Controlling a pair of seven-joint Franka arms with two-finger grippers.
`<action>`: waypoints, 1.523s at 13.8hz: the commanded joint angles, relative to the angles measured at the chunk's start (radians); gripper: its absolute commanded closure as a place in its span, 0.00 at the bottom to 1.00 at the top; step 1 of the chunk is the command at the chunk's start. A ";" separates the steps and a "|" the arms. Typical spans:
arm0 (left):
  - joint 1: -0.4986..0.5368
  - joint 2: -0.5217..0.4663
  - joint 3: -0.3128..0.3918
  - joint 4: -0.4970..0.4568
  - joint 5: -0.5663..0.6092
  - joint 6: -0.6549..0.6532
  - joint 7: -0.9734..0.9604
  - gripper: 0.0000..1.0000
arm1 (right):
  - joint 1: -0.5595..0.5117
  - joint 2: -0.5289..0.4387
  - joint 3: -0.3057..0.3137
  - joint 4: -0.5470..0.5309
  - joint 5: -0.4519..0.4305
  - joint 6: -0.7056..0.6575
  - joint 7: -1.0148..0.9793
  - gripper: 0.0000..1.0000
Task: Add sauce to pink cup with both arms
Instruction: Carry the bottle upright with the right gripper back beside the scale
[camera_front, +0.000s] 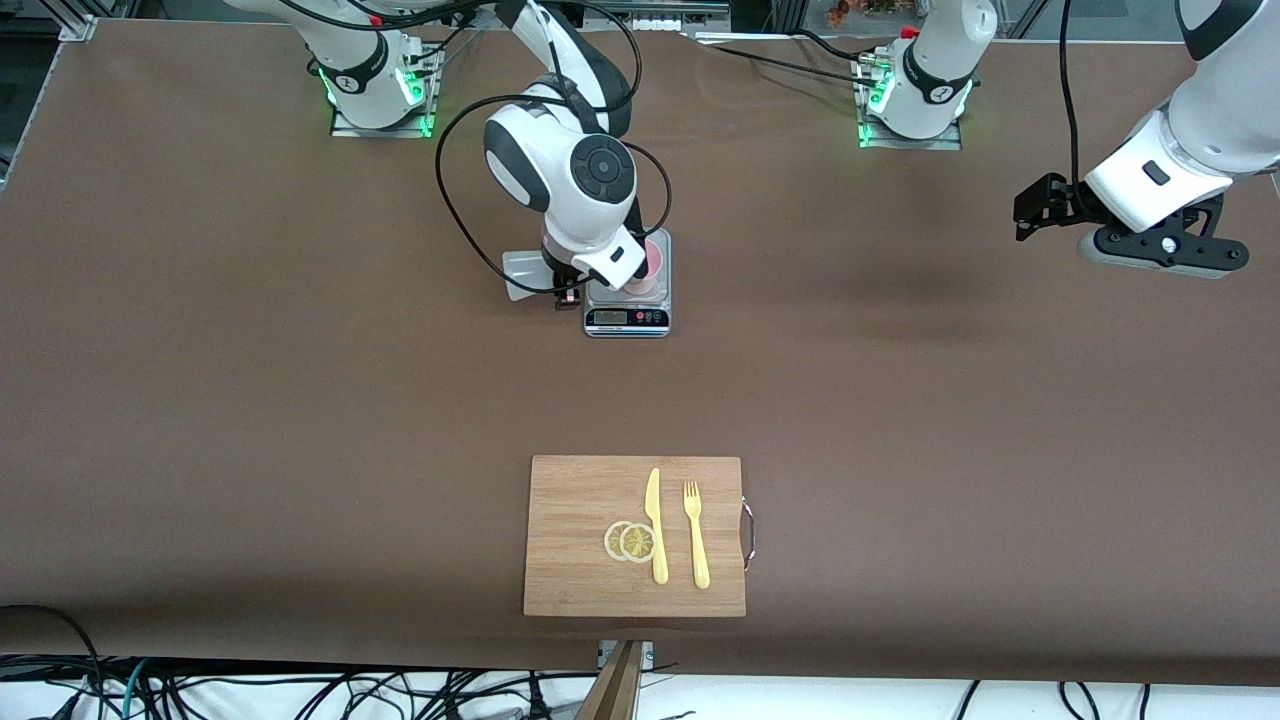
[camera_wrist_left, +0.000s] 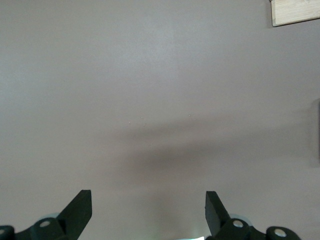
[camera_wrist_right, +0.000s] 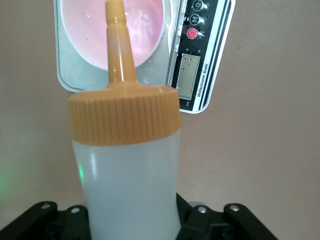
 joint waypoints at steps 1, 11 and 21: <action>-0.002 0.016 0.001 0.035 -0.020 -0.027 0.024 0.00 | -0.015 -0.014 -0.001 0.008 0.036 -0.003 -0.069 1.00; -0.002 0.016 0.001 0.035 -0.020 -0.029 0.024 0.00 | -0.205 -0.047 -0.004 -0.023 0.213 0.046 -0.349 1.00; -0.002 0.016 0.001 0.035 -0.020 -0.035 0.022 0.00 | -0.581 -0.012 -0.003 -0.024 0.659 0.040 -0.912 1.00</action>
